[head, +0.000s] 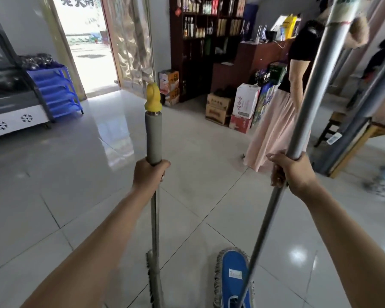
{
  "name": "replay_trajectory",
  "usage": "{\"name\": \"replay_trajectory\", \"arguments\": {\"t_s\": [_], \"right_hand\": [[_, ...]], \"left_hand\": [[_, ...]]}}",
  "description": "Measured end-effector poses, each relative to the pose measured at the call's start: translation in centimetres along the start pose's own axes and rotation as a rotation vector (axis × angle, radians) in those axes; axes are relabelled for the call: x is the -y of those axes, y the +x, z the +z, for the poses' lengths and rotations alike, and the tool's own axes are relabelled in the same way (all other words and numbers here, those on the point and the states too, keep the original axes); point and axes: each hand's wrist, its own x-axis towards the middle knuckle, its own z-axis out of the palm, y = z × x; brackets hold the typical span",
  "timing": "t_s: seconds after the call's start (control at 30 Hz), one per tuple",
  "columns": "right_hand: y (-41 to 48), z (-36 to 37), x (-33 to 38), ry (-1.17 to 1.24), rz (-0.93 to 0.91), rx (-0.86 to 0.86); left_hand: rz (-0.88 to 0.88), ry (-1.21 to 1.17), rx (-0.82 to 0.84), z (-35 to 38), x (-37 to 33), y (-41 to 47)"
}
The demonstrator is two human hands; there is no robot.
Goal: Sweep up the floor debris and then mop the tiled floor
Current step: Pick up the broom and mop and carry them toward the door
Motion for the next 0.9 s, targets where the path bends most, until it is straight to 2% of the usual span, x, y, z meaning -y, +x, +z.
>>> {"name": "replay_trajectory", "arguments": {"t_s": [0.3, 0.47, 0.9], "right_hand": [[14.4, -4.0, 1.2, 0.021, -0.073, -0.096], [24.0, -3.2, 0.3, 0.073, -0.077, -0.04], [52.4, -2.4, -4.9, -0.046, -0.049, 0.109]], "left_hand": [[0.039, -0.032, 0.019, 8.2, -0.2, 14.6], [0.028, -0.039, 0.034, 13.8, -0.1, 22.0], [0.035, -0.056, -0.055, 25.3, 0.9, 44.3]]}}
